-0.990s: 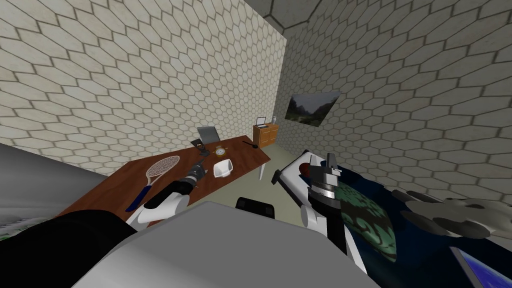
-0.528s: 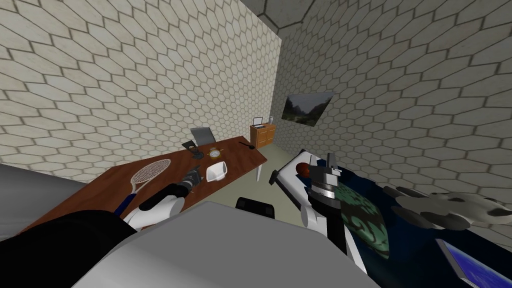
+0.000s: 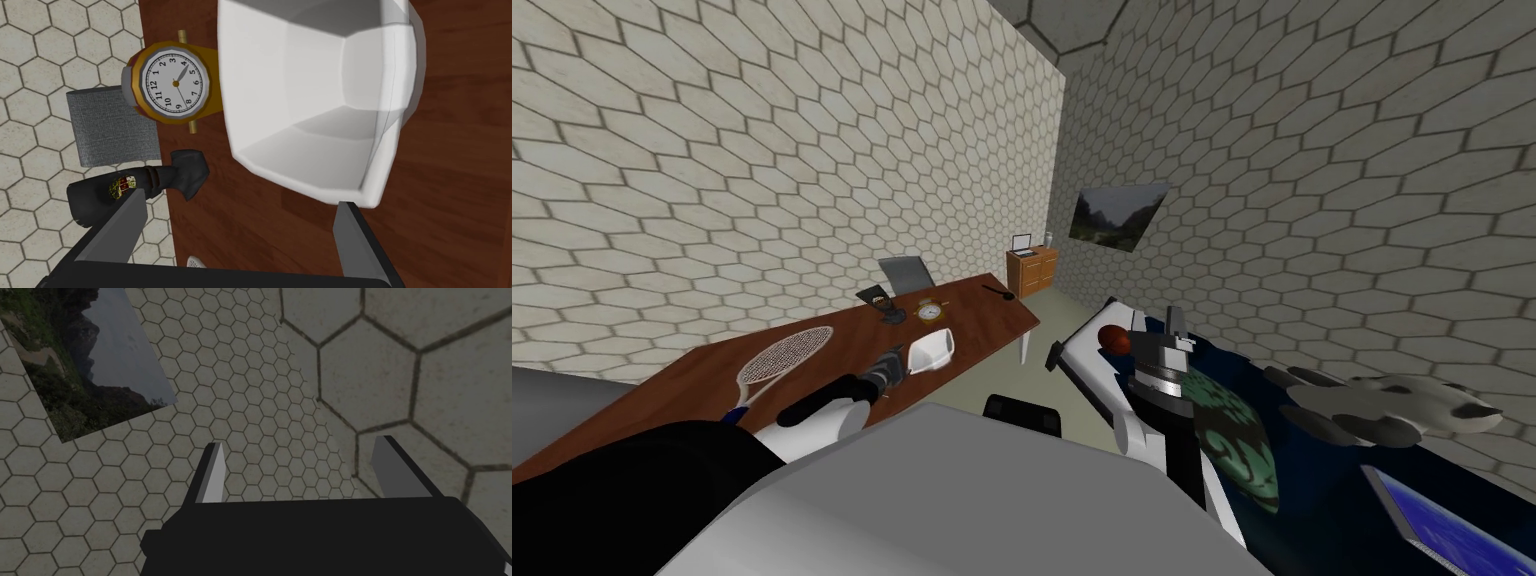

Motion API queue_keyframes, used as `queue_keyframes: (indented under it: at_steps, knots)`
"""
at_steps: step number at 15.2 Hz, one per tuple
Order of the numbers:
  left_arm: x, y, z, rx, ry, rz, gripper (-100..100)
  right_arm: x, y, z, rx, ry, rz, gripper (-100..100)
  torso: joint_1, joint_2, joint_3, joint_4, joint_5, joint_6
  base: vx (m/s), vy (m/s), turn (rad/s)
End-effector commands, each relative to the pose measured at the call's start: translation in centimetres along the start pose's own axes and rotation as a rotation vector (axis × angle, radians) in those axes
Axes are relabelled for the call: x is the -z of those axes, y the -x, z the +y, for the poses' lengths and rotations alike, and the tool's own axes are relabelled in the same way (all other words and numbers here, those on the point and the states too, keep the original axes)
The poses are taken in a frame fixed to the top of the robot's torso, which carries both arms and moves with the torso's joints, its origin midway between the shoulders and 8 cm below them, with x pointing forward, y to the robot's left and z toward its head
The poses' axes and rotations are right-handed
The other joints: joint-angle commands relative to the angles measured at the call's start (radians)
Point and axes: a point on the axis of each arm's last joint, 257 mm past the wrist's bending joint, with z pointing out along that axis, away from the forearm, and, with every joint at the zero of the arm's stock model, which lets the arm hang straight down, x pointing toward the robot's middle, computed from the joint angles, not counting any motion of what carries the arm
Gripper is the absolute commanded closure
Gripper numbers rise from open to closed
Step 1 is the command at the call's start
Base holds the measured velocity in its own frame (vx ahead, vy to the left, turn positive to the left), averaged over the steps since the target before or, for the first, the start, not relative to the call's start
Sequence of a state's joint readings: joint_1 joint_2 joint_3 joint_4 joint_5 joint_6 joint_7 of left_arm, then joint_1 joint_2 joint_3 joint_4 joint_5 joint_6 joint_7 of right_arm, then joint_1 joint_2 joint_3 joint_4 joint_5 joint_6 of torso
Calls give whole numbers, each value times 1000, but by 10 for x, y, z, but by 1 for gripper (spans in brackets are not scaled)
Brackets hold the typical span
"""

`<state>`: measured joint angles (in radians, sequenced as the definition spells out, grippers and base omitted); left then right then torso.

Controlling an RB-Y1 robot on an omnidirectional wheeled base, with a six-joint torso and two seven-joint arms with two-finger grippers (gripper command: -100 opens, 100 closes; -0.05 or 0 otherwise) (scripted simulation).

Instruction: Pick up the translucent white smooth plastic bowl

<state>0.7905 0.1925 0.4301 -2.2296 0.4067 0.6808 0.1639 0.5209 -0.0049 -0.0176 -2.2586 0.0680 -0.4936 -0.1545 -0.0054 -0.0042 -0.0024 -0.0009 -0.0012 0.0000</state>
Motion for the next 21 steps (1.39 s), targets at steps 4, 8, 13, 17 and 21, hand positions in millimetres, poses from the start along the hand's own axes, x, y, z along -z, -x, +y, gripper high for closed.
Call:
queue_keyframes:
  at_steps: [4, 8, 13, 17, 21]
  knots:
    - [7, 25, 32, 48, 117, -52, -100, 0, 0, 0, 0, 0, 0, 0, 1, 0, 0, 0, 0, 0, 67, -45, -58]
    - [11, 35, 48, 67, 175, -74, -100, 0, 0, 0, 0, 0, 0, 0, 2, 1, 1, 0, 0, 0, 55, -37, -55]
    - [24, 57, 81, 121, 288, -125, -100, 0, 0, 0, 0, 0, 0, 0, 1, 0, 0, 0, 0, 0, 79, -38, -71]
    - [33, 68, 98, 152, 350, -152, -100, 0, 0, 0, 0, 0, 0, 0, 3, 0, 0, 0, 0, 0, 72, -26, -60]
    - [46, 80, 119, 193, 425, -185, -100, 0, 0, 0, 0, 0, 0, 0, 2, -1, -1, 0, 0, 0, 86, -28, -79]
